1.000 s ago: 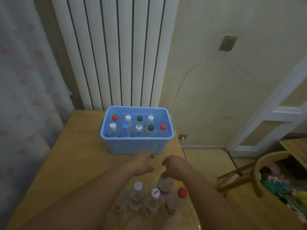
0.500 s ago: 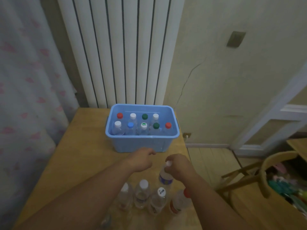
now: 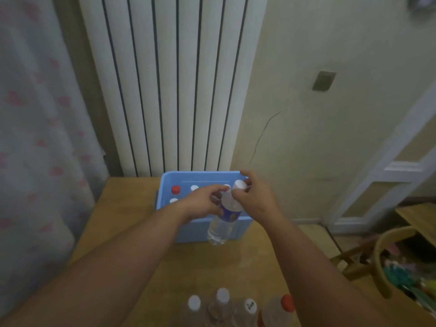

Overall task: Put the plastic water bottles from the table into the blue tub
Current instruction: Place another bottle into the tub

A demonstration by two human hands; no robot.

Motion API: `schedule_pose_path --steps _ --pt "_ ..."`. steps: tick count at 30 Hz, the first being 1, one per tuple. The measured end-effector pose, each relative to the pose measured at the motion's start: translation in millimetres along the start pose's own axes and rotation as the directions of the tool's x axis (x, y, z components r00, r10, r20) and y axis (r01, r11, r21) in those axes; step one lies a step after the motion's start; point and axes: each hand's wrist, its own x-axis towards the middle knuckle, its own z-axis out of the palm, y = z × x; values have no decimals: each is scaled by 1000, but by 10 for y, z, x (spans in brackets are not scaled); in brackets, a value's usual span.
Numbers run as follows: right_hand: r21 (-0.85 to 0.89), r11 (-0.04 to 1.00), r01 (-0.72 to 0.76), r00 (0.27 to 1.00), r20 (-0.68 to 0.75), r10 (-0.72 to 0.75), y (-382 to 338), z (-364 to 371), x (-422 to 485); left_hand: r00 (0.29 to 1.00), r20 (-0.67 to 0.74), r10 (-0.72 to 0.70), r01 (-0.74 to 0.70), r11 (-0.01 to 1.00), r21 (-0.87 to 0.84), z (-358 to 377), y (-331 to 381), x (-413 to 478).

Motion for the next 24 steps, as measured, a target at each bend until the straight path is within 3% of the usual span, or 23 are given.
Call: schedule_pose_path --steps 6,9,12,19,24 --pt "161 983 84 993 71 -96 -366 81 143 997 43 65 -68 996 56 -356 -109 80" --pt "252 964 81 995 32 -92 -502 108 194 993 103 61 -68 996 61 -383 -222 98" --pt "284 957 65 998 5 -70 -562 172 260 994 8 106 -107 994 29 -391 -338 134" --pt "-28 994 102 984 -142 -105 -664 231 543 975 -175 139 -112 982 154 -430 -185 315" --pt "-160 973 169 947 -245 -205 -586 53 736 972 -181 151 -146 988 40 -442 82 614"
